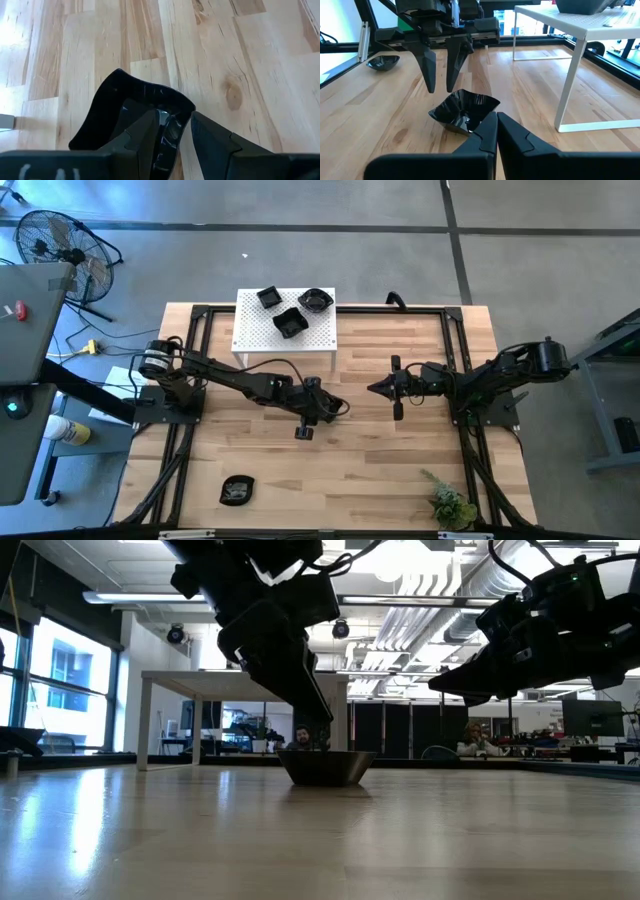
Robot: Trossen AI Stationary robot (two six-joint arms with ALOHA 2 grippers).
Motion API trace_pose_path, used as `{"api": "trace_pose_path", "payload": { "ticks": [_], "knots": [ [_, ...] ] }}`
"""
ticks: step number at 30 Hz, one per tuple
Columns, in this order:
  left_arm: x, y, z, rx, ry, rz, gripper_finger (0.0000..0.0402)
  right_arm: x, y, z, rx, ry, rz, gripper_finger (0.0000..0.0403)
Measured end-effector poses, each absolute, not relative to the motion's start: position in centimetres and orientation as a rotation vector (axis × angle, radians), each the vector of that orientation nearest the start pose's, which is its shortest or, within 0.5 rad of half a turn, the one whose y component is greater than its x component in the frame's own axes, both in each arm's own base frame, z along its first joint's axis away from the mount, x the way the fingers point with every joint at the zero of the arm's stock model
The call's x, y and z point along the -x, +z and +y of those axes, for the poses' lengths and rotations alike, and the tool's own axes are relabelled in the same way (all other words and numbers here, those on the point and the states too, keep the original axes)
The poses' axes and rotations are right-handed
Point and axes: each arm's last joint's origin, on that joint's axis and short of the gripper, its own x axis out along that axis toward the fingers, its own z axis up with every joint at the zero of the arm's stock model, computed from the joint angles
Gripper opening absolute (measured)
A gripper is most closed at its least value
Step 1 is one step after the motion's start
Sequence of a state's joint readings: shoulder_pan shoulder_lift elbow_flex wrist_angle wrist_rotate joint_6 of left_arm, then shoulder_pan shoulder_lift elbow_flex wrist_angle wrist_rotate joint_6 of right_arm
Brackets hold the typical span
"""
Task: Pick & Place Mini shaped plates
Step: Stack the black distorted square plate on top of the black distorted square plates on the shelf
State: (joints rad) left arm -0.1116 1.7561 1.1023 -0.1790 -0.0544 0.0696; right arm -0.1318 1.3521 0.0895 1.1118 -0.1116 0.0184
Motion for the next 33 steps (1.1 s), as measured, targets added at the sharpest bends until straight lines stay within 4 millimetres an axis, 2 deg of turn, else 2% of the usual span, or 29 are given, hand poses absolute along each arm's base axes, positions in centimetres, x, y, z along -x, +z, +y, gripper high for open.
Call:
{"api": "trace_pose_path", "payload": {
  "ticks": [24, 33],
  "knots": [
    [-36.45, 19.22, -3.7, -0.166, 0.001, 0.8, 0.0127, -18.84, 13.14, -2.17, -0.037, -0.022, 0.15, 0.0002],
    [-36.32, 19.11, -3.87, -0.13, -0.038, 0.817, 0.0192, -18.84, 13.13, -2.17, -0.037, -0.022, 0.151, 0.0004]
  ]
}}
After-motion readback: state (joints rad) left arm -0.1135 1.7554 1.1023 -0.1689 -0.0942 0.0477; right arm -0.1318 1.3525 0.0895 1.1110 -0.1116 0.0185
